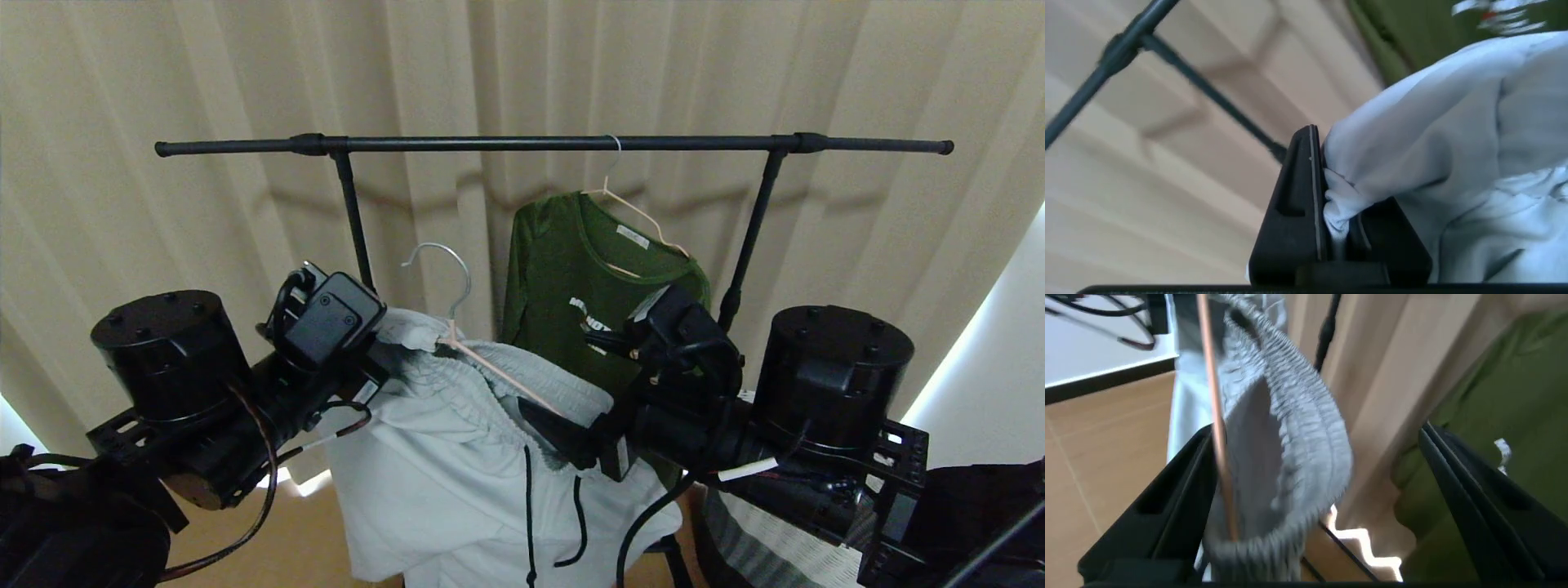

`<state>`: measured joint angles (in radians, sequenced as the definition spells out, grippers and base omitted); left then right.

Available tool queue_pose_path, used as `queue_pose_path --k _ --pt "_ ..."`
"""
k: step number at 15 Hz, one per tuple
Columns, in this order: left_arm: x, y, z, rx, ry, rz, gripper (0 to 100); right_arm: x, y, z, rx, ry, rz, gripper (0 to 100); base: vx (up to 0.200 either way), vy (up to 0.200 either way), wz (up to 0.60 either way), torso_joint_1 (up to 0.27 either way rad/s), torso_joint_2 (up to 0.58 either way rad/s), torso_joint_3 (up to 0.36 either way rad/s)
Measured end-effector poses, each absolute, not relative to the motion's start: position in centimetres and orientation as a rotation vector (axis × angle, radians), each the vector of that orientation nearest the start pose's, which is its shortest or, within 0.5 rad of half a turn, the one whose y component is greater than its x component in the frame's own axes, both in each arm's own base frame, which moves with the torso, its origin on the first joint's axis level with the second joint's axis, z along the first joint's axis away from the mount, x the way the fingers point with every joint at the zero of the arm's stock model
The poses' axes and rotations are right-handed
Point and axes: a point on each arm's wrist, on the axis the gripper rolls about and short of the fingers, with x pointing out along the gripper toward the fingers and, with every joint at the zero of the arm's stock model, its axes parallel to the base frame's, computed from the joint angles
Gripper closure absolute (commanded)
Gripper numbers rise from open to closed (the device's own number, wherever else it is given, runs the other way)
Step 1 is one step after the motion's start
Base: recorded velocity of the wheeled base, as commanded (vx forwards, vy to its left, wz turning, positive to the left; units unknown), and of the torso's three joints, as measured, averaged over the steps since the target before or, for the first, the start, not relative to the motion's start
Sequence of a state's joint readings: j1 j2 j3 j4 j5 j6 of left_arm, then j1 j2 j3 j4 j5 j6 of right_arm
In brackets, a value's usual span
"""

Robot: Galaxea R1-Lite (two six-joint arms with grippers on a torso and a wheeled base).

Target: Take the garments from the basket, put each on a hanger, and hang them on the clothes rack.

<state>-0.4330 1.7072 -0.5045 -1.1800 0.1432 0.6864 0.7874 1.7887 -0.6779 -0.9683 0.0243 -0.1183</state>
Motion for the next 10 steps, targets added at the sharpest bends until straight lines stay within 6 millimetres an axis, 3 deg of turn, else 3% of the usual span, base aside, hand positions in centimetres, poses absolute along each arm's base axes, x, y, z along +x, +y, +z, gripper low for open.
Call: queue_pose_path --k 10 --pt "25.6 -12.1 15.6 0.665 -0.083 -0.307 100 20.4 23.1 14.6 -0.242 0.151 0.882 0 0.0 0.0 0.0 0.0 0.0 0.0"
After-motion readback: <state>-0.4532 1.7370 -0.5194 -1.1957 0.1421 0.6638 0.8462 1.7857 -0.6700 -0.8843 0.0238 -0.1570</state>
